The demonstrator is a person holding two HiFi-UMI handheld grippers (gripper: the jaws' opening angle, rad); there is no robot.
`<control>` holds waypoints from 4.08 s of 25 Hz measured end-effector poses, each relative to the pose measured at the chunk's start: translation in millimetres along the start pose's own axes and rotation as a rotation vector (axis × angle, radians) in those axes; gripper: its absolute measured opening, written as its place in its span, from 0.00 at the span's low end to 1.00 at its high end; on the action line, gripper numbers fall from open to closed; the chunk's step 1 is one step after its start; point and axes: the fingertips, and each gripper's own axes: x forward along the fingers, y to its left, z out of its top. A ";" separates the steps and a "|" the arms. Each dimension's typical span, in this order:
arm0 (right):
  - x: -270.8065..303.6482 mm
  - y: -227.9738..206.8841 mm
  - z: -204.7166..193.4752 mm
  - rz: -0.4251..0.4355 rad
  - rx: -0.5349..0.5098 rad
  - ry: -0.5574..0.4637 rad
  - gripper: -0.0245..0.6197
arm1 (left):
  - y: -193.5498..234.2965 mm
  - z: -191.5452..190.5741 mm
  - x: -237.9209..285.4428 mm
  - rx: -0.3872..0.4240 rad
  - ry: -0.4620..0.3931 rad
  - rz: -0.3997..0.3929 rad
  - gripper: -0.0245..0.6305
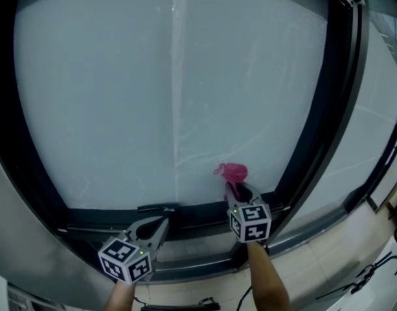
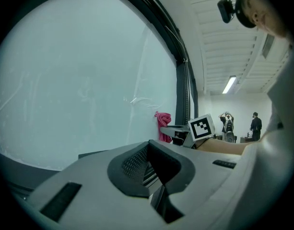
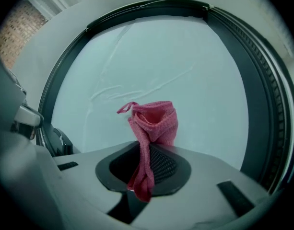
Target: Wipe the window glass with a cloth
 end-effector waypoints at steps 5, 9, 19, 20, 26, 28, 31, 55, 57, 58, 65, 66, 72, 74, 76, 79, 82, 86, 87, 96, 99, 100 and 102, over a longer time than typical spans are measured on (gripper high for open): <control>4.1 12.9 -15.8 0.017 0.109 0.027 0.13 | 1.2 -7.4 -2.3 -0.016 0.015 -0.002 0.05; 9.2 32.4 -24.2 0.072 0.188 0.042 0.13 | 4.9 -6.0 -6.0 -0.017 0.013 0.003 0.05; 14.5 69.1 -10.2 0.163 0.253 0.018 0.12 | 14.5 -7.1 -17.6 -0.020 0.017 0.005 0.05; 14.3 71.2 -6.4 0.168 0.258 0.009 0.12 | 15.6 -7.3 -18.9 -0.020 0.019 0.005 0.05; 15.1 76.7 14.2 0.182 0.258 -0.016 0.12 | 22.9 -6.0 -25.5 -0.020 0.012 0.010 0.05; 14.9 76.8 24.1 0.182 0.253 -0.038 0.12 | 27.3 -5.9 -27.2 -0.021 0.009 0.012 0.05; 15.2 77.0 40.0 0.183 0.229 -0.052 0.12 | 31.8 -5.2 -30.6 -0.030 -0.005 0.012 0.05; 2.5 56.3 194.9 0.141 -0.017 -0.248 0.12 | 57.9 36.5 -24.1 0.122 -0.005 0.089 0.05; 0.8 53.7 201.8 0.128 -0.025 -0.265 0.12 | 59.0 43.8 -18.3 0.161 0.006 0.101 0.05; 0.3 52.5 206.1 0.122 -0.033 -0.273 0.12 | 59.1 47.5 -15.5 0.185 0.014 0.109 0.05; -0.3 46.1 246.2 0.097 -0.110 -0.321 0.12 | 58.0 80.4 1.8 0.316 0.017 0.162 0.05; -1.2 44.5 253.7 0.091 -0.123 -0.332 0.12 | 57.3 84.2 3.7 0.326 0.017 0.162 0.05; -5.5 33.6 305.6 0.054 -0.221 -0.385 0.12 | 52.9 106.8 8.6 0.382 0.000 0.154 0.05; -7.0 31.4 322.8 0.042 -0.257 -0.401 0.12 | 51.5 115.2 8.6 0.399 -0.011 0.153 0.05; -9.1 27.4 340.9 0.028 -0.284 -0.420 0.12 | 49.3 125.4 10.3 0.418 -0.024 0.152 0.05; -12.1 20.6 368.0 0.010 -0.312 -0.452 0.12 | 45.9 146.8 14.5 0.455 -0.052 0.152 0.05; -15.5 13.6 394.6 -0.009 -0.330 -0.489 0.12 | 43.9 174.2 17.0 0.496 -0.090 0.160 0.05; -20.9 2.7 430.9 -0.033 -0.335 -0.547 0.12 | 39.1 211.0 19.1 0.538 -0.136 0.169 0.05; -22.1 -0.3 440.3 -0.042 -0.334 -0.563 0.12 | 37.2 220.2 19.5 0.547 -0.148 0.171 0.05; -29.4 -21.0 510.4 -0.092 -0.284 -0.657 0.12 | 22.6 307.1 16.5 0.580 -0.301 0.208 0.05; -33.6 -25.5 530.1 -0.111 -0.275 -0.688 0.12 | 18.9 330.1 13.6 0.618 -0.339 0.218 0.05; -34.4 -25.4 535.4 -0.113 -0.280 -0.692 0.12 | 18.7 335.0 12.3 0.630 -0.346 0.224 0.05; -36.3 -21.9 545.1 -0.111 -0.296 -0.697 0.12 | 19.4 342.4 8.4 0.649 -0.361 0.243 0.05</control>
